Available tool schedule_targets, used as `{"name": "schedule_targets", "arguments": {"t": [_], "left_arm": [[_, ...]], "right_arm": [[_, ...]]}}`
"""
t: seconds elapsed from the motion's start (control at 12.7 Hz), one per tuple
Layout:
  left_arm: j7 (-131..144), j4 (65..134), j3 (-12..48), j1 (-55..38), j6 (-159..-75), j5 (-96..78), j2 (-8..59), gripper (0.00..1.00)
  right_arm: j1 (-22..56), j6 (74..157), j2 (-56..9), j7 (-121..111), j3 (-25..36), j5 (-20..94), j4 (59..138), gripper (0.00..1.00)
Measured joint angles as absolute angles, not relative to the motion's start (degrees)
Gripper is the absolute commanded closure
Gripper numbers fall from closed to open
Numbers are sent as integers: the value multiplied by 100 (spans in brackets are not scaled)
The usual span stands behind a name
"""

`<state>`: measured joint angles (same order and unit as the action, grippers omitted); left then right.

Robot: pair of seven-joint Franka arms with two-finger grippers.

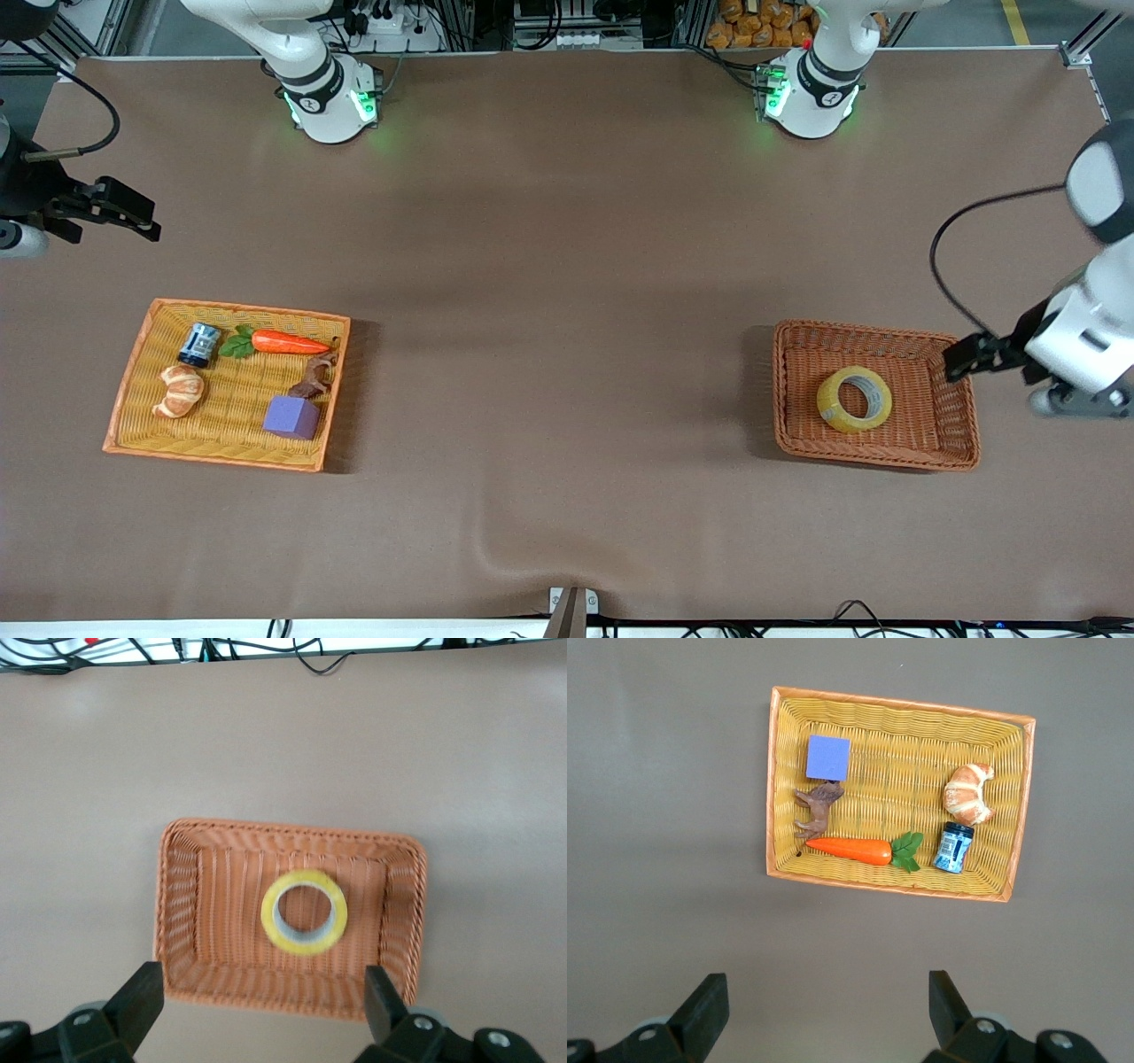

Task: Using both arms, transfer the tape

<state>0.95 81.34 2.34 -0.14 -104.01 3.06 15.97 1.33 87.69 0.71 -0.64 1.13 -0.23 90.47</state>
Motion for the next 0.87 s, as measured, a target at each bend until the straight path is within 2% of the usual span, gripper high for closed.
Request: {"name": "schedule_targets", "arguments": {"t": [0.55,0.87], "left_arm": [[95,8140,235,-42,-9316,300,717,0],[96,8171,-89,-499,-9141,300,505,0]], "right_arm": [[108,8781,62,-58,147,2,9047,0],[109,8782,62,-58,146,4,9047,0]]}}
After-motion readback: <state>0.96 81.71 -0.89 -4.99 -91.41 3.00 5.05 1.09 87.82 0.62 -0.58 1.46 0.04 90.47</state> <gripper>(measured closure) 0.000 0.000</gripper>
